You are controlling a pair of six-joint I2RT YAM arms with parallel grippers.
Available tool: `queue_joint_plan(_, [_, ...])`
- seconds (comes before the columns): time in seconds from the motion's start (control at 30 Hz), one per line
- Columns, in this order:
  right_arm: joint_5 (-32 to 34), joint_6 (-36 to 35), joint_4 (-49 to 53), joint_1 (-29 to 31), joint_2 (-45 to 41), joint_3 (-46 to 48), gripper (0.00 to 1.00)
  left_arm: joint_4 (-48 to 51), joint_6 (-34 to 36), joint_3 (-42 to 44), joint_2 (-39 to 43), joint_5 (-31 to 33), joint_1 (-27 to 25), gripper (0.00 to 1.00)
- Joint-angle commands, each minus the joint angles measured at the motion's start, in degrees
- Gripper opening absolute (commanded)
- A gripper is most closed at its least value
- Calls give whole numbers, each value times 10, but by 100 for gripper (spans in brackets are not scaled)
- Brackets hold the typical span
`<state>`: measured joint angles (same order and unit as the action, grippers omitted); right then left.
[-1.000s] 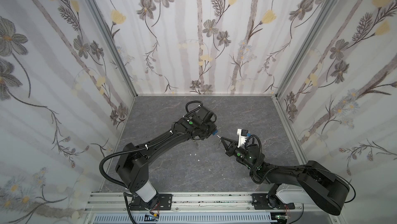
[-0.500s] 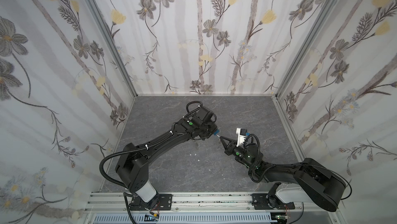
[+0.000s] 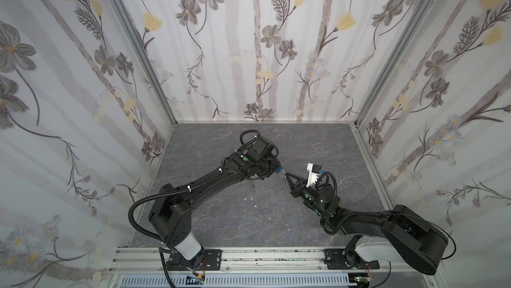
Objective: Unlock with the key
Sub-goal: 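Lift the blue padlock with the left gripper while the right gripper inserts the key, then twist the key with the right gripper while the left gripper holds the padlock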
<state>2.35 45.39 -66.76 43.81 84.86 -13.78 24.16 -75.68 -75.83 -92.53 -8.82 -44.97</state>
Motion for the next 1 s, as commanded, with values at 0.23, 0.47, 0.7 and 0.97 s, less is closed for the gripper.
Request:
queue_joint_plan(0.23, [-7,8,-11,0,20,-14,0,-29,-14,-3,0,-20,-1,12])
queue_joint_plan(0.47, [-20,8,-14,-1,21,-23,0,-38,-19,-2,-7,-28,-2,12])
queue_joint_plan(0.7, [-41,24,-35,-2,40,-26,0,-45,-21,0,-9,-29,-2,12])
queue_joint_plan(0.97, [-20,48,-58,-3,45,-15,0,-51,-23,5,-9,-29,-2,6])
